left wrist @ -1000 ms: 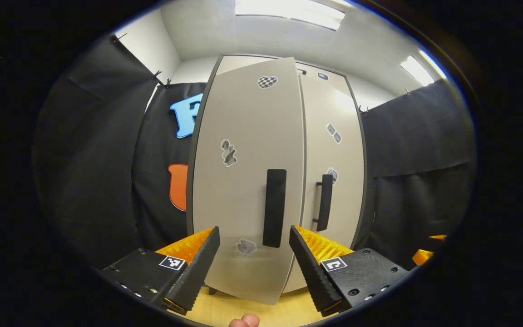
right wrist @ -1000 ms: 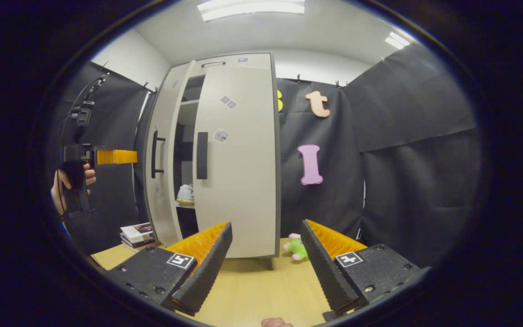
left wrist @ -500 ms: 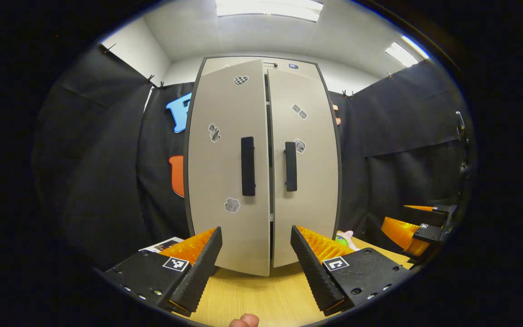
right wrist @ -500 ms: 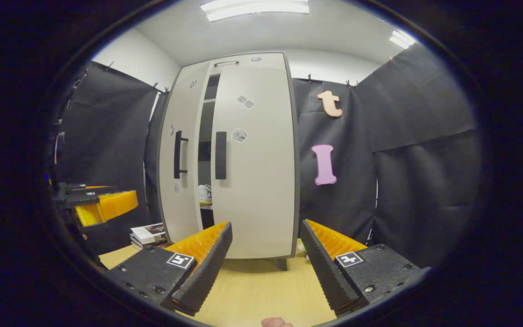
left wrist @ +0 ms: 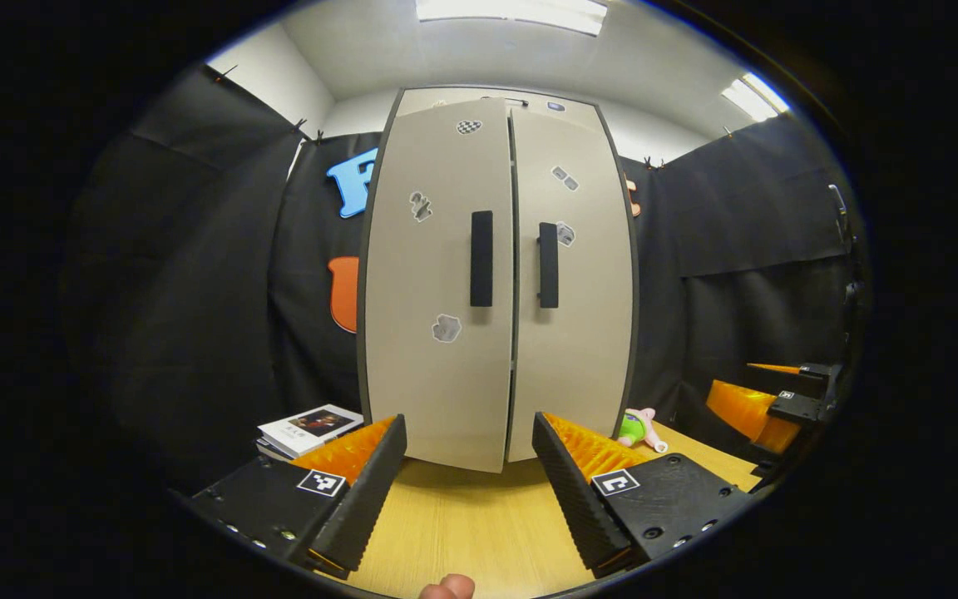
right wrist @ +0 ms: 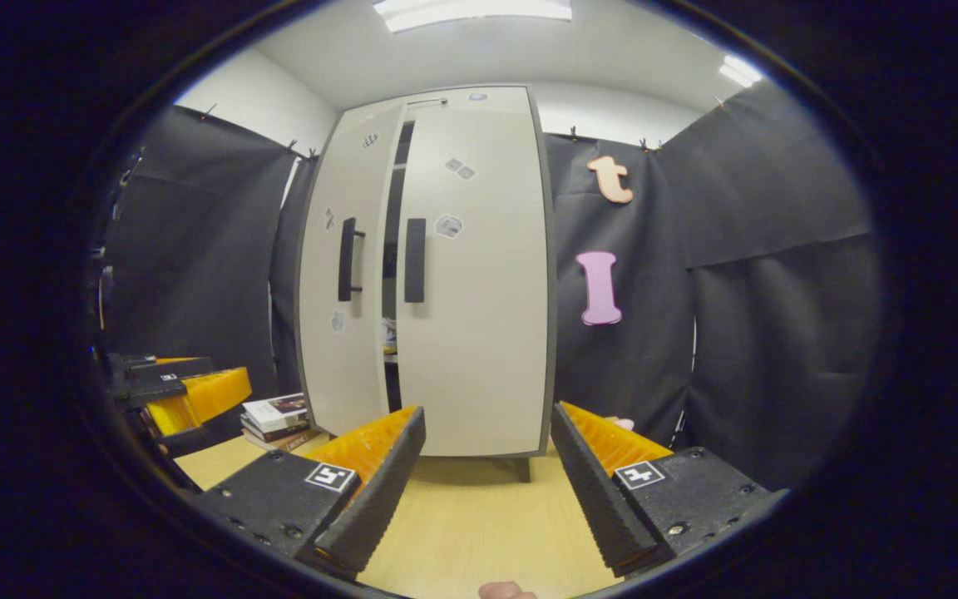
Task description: Grab one shoe with the right hand and put it into the shoe cabinet, grab the other shoe with the left hand and put it into the shoe cabinet; then close the right door with the right hand and the left door with the left hand.
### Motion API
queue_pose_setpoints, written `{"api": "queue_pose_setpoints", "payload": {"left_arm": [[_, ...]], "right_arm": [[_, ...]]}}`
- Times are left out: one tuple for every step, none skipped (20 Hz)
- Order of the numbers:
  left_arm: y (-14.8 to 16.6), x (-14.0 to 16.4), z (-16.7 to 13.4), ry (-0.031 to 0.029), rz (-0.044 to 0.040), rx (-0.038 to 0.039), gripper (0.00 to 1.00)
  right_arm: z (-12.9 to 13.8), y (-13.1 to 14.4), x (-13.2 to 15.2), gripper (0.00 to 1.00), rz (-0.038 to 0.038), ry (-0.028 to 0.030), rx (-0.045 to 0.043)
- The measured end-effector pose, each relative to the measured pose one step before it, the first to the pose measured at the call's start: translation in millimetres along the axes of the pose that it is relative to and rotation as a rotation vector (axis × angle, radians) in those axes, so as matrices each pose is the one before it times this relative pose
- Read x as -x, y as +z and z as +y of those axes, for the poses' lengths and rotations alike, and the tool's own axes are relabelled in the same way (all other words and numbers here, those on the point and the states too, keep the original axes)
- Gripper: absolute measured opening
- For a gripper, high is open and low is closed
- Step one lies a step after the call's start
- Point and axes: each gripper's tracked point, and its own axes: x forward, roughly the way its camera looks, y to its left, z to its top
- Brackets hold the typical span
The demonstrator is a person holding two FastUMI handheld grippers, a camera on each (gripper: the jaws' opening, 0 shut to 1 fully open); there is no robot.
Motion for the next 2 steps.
{"api": "queue_pose_setpoints", "payload": {"left_arm": [[-0.48, 0.68, -0.32, 0.00097, -0.00048, 0.00317, 0.92], [0.56, -0.54, -0.02, 0.00035, -0.0013, 0.0056, 0.93]], "right_arm": [[-0.26, 1.0, 0.21, 0.98, -0.00095, -0.0025, -0.00095], [-1.02, -0.01, 0.51, 0.98, -0.00015, -0.00242, -0.00029]]}}
